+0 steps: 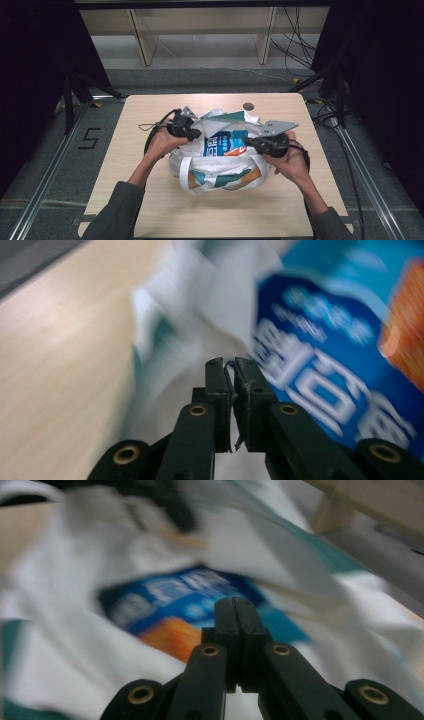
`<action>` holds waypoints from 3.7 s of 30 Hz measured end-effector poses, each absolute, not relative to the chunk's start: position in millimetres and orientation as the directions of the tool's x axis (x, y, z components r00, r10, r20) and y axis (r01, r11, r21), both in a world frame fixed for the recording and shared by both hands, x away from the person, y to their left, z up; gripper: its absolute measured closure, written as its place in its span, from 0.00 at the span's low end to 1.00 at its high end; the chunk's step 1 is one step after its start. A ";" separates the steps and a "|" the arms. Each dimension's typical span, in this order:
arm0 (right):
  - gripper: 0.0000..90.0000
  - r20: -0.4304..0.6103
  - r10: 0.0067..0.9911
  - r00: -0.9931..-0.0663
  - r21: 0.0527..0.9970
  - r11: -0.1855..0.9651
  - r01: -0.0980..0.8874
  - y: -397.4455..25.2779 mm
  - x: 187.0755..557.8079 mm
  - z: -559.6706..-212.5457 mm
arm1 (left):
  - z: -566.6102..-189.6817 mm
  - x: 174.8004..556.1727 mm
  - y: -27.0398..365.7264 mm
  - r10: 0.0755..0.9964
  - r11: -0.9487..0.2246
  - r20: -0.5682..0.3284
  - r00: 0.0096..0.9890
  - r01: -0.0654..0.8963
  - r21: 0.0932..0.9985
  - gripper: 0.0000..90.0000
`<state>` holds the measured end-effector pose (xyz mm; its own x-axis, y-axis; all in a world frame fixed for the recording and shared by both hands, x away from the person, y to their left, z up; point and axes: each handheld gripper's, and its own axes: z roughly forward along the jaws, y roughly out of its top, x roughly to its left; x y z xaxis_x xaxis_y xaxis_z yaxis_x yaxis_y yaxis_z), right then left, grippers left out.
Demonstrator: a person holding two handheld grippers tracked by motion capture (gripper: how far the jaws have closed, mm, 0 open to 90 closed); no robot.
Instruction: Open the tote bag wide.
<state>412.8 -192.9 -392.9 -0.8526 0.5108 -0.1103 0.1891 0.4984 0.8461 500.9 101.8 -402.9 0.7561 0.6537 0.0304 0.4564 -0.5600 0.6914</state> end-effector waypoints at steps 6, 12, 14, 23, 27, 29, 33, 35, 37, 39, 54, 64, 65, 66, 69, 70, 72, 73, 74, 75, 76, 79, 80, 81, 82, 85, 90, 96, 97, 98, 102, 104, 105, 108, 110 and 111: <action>1.00 -0.093 0.390 -0.916 0.767 0.615 0.184 -168.8 389.4 -412.8 | -417.0 543.0 105.1 0.749 -0.494 -0.015 0.663 0.573 0.653 0.99; 1.00 -0.081 0.353 -0.932 0.700 0.686 0.199 -176.2 377.6 -444.2 | -431.4 551.1 107.3 0.766 -0.474 -0.040 0.642 0.605 0.640 0.99; 1.00 -0.073 0.385 -0.920 0.702 0.675 0.227 -175.6 372.7 -444.1 | -428.7 546.9 106.3 0.760 -0.481 -0.023 0.649 0.586 0.652 0.97; 1.00 -0.180 0.451 -0.874 0.815 0.566 0.124 -186.9 378.3 -419.3 | -399.0 484.3 119.3 0.646 -0.440 -0.098 0.757 0.474 0.763 0.94; 1.00 -0.199 0.537 -0.820 0.860 0.496 0.117 -200.4 391.5 -415.5 | -399.9 448.8 127.8 0.625 -0.435 -0.074 0.777 0.425 0.794 0.94; 1.00 -0.198 0.561 -0.804 0.869 0.480 0.121 -207.9 401.2 -418.4 | -403.9 435.7 134.4 0.608 -0.452 -0.050 0.793 0.397 0.799 0.95; 1.00 -0.166 0.587 -0.792 0.870 0.465 0.163 -220.7 416.6 -434.9 | -426.3 427.5 142.1 0.644 -0.469 -0.010 0.765 0.405 0.785 0.95; 1.00 -0.149 0.598 -0.788 0.871 0.456 0.182 -223.5 418.9 -437.7 | -439.9 427.2 144.2 0.654 -0.485 0.017 0.756 0.401 0.777 0.96; 1.00 -0.110 0.589 -0.801 0.886 0.423 0.189 -227.9 424.8 -440.9 | -453.8 427.7 145.1 0.648 -0.522 0.074 0.758 0.371 0.768 0.96; 1.00 -0.090 0.607 -0.790 0.892 0.402 0.207 -230.0 427.6 -442.9 | -453.6 427.5 147.1 0.656 -0.504 0.048 0.753 0.391 0.770 0.97; 0.99 -0.147 0.616 -0.774 0.901 0.406 0.152 -226.1 399.8 -406.8 | -414.1 415.4 168.7 0.697 -0.289 -0.086 0.712 0.389 0.875 0.86; 0.99 -0.139 0.712 -0.688 0.921 0.348 0.175 -256.6 446.1 -415.2 | -414.6 461.4 184.7 0.804 -0.208 -0.087 0.588 0.415 0.886 0.87; 0.99 -0.124 0.725 -0.678 0.919 0.342 0.198 -259.5 451.1 -415.4 | -416.2 467.7 182.8 0.799 -0.210 -0.093 0.594 0.421 0.883 0.88; 1.00 -0.118 0.732 -0.671 0.924 0.329 0.197 -261.4 457.2 -416.9 | -418.9 472.7 179.5 0.793 -0.201 -0.108 0.599 0.424 0.883 0.88; 1.00 -0.090 0.740 -0.667 0.909 0.334 0.249 -260.0 469.3 -425.7 | -427.2 482.2 171.4 0.799 -0.280 -0.047 0.600 0.440 0.853 0.89; 1.00 -0.102 0.741 -0.664 0.901 0.352 0.254 -259.5 473.0 -429.4 | -432.2 486.0 169.6 0.808 -0.272 -0.055 0.587 0.454 0.849 0.89; 1.00 -0.095 0.739 -0.667 0.887 0.367 0.280 -259.4 478.3 -437.0 | -442.5 494.5 172.8 0.812 -0.262 -0.088 0.577 0.495 0.829 0.89; 1.00 -0.102 0.734 -0.671 0.879 0.382 0.285 -259.8 480.6 -441.0 | -449.0 497.0 173.1 0.815 -0.242 -0.115 0.569 0.513 0.824 0.89; 1.00 -0.103 0.731 -0.674 0.873 0.391 0.291 -258.6 481.8 -445.9 | -455.7 497.5 171.6 0.814 -0.239 -0.127 0.567 0.525 0.817 0.89; 1.00 -0.103 0.727 -0.679 0.861 0.407 0.305 -256.6 482.0 -451.4 | -461.3 496.7 171.1 0.812 -0.258 -0.120 0.572 0.535 0.804 0.90; 1.00 -0.111 0.721 -0.684 0.846 0.430 0.315 -254.5 482.7 -457.9 | -466.1 495.2 169.9 0.815 -0.239 -0.136 0.563 0.541 0.807 0.90; 1.00 -0.076 0.725 -0.684 0.819 0.437 0.372 -253.9 483.9 -470.4 | -468.6 493.9 174.8 0.813 -0.224 -0.156 0.560 0.550 0.805 0.91; 1.00 -0.081 0.721 -0.688 0.818 0.442 0.367 -254.3 484.4 -471.5 | -466.9 493.3 175.6 0.810 -0.257 -0.128 0.572 0.542 0.800 0.91; 1.00 -0.074 0.723 -0.687 0.816 0.439 0.375 -253.6 483.7 -471.1 | -464.9 492.7 174.2 0.813 -0.269 -0.111 0.571 0.537 0.799 0.91; 1.00 -0.073 0.726 -0.683 0.812 0.442 0.382 -252.9 482.3 -468.4 | -463.2 492.0 172.4 0.816 -0.266 -0.107 0.567 0.534 0.803 0.91; 0.99 -0.068 0.734 -0.675 0.836 0.411 0.363 -253.2 474.1 -450.3 | -445.7 482.3 170.8 0.810 -0.244 -0.106 0.577 0.496 0.833 0.89; 0.99 -0.070 0.645 -0.761 0.886 0.391 0.250 -236.4 440.5 -408.8 | -418.0 452.0 161.9 0.752 -0.256 -0.103 0.651 0.433 0.864 0.88; 1.00 -0.080 0.540 -0.838 0.872 0.445 0.204 -212.2 407.5 -408.0 | -420.2 426.6 151.6 0.697 -0.339 -0.069 0.714 0.413 0.845 0.89; 1.00 -0.083 0.531 -0.844 0.863 0.461 0.205 -211.6 404.3 -409.6 | -421.4 426.8 151.4 0.706 -0.308 -0.083 0.703 0.410 0.859 0.89; 1.00 -0.084 0.530 -0.844 0.865 0.460 0.203 -211.2 402.7 -412.3 | -420.5 427.3 152.8 0.720 -0.288 -0.093 0.688 0.418 0.862 0.89; 1.00 -0.091 0.525 -0.846 0.852 0.481 0.207 -212.7 398.2 -417.1 | -416.6 434.8 161.2 0.751 -0.273 -0.073 0.656 0.409 0.870 0.88; 1.00 -0.097 0.528 -0.844 0.851 0.484 0.206 -212.3 397.6 -417.1 | -418.2 439.4 160.7 0.780 -0.292 -0.027 0.625 0.402 0.868 0.88; 1.00 -0.098 0.533 -0.840 0.855 0.478 0.203 -211.8 397.8 -417.6 | -419.3 442.6 162.3 0.782 -0.320 -0.002 0.623 0.405 0.856 0.89; 1.00 -0.102 0.543 -0.834 0.859 0.471 0.202 -211.7 399.3 -418.5 | -425.9 450.4 161.7 0.808 -0.279 -0.031 0.589 0.428 0.860 0.89; 1.00 -0.095 0.543 -0.834 0.855 0.474 0.211 -212.4 398.3 -416.6 | -425.8 452.0 163.7 0.807 -0.294 -0.015 0.590 0.425 0.856 0.88; 0.99 -0.113 0.543 -0.832 0.861 0.471 0.191 -212.7 398.9 -416.3 | -424.7 450.4 163.1 0.812 -0.278 -0.027 0.583 0.427 0.860 0.88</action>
<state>398.9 -212.7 -416.3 -0.8320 0.5432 -0.1126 0.1910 0.4710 0.8612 450.4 163.1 -424.7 0.5828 0.8122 -0.0268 0.4274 -0.2783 0.8602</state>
